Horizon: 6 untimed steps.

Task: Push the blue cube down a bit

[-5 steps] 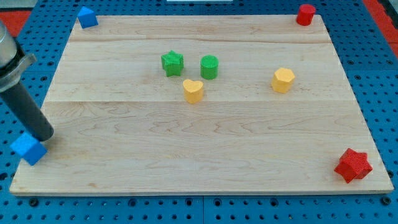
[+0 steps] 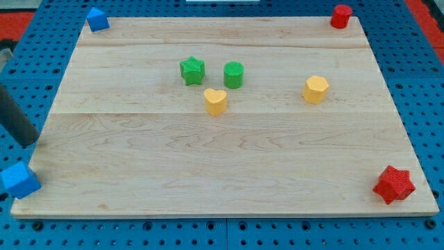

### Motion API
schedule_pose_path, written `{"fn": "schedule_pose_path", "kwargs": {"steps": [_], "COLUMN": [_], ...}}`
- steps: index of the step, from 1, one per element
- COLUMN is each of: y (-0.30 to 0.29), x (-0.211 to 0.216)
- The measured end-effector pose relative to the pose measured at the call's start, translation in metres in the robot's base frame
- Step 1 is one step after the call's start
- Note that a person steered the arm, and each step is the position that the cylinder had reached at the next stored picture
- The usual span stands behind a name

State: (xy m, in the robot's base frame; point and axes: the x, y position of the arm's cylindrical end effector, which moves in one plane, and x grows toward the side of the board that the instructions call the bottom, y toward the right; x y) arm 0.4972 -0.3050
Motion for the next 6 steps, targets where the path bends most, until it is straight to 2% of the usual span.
{"fn": "schedule_pose_path", "kwargs": {"steps": [1,3,4,6], "y": [0.0,0.0,0.0,0.0], "x": [0.039,0.082,0.096,0.085]}}
